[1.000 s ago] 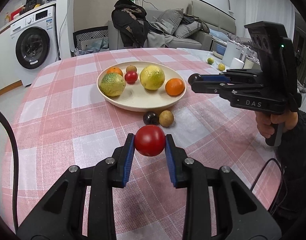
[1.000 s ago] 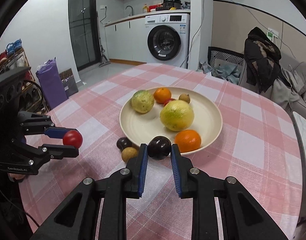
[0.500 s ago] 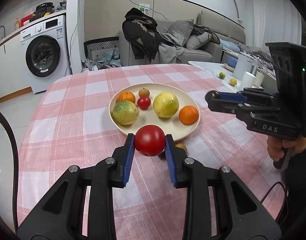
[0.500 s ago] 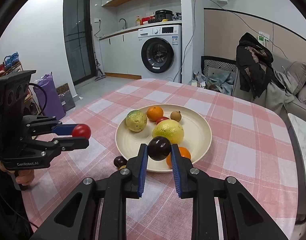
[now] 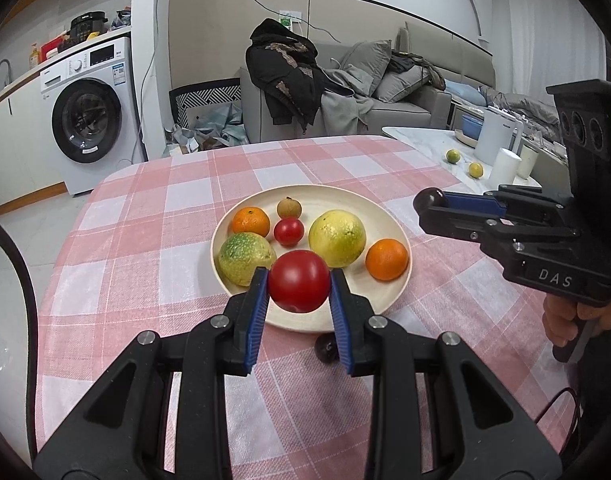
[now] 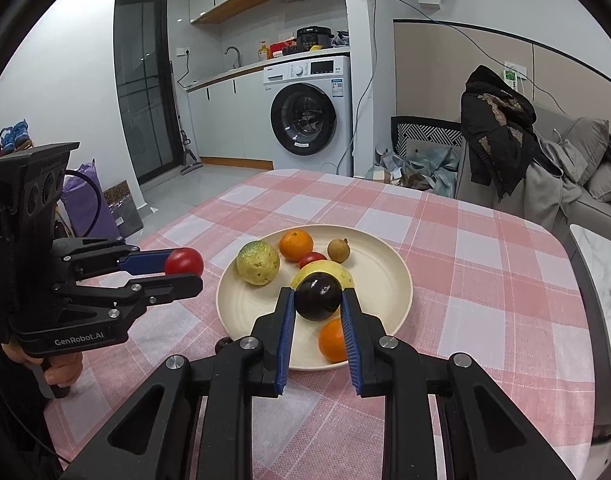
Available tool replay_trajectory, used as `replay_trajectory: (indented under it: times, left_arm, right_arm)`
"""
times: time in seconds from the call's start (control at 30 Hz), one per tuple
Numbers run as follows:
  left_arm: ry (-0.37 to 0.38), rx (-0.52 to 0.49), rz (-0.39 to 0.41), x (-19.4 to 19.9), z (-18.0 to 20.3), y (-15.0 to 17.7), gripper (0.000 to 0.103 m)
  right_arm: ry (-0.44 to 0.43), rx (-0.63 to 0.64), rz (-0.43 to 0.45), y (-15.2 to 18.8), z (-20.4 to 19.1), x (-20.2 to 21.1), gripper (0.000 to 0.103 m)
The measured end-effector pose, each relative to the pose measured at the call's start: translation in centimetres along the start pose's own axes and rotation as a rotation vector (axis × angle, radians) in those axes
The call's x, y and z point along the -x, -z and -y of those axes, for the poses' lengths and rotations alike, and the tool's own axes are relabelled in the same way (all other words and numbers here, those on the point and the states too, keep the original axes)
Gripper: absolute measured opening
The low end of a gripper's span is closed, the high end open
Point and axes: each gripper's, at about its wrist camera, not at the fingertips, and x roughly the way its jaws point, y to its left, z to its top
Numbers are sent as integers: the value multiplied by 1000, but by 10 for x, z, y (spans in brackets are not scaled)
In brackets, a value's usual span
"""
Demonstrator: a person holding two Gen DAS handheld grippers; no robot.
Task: Organize fruits
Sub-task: 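Carry the tomato and plum onto the cream plate and open both tools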
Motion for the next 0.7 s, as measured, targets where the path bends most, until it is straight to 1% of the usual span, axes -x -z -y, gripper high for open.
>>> replay_trajectory:
  times: [0.17, 0.27, 0.33, 0.4, 0.5, 0.7]
  left_arm:
    - [11, -8, 2, -15, 3, -6, 27]
    - [6, -7, -2, -26, 3, -6, 27]
    - [18, -5, -8, -33, 3, -5, 27]
    - [16, -11, -16, -39, 4, -4, 27]
    - [17, -14, -24, -46, 4, -2, 27]
    - [17, -4, -30, -55, 0, 1, 27]
  right_arm:
    - [11, -30, 2, -2, 7, -5, 24]
    - [26, -64, 20, 1, 16, -8, 24]
    - [24, -100, 7, 3, 24, -14, 24]
    - [46, -118, -8, 6, 30, -20, 24]
    - [43, -150, -26, 9, 38, -27, 24]
    - [53, -153, -43, 12, 41, -34, 24]
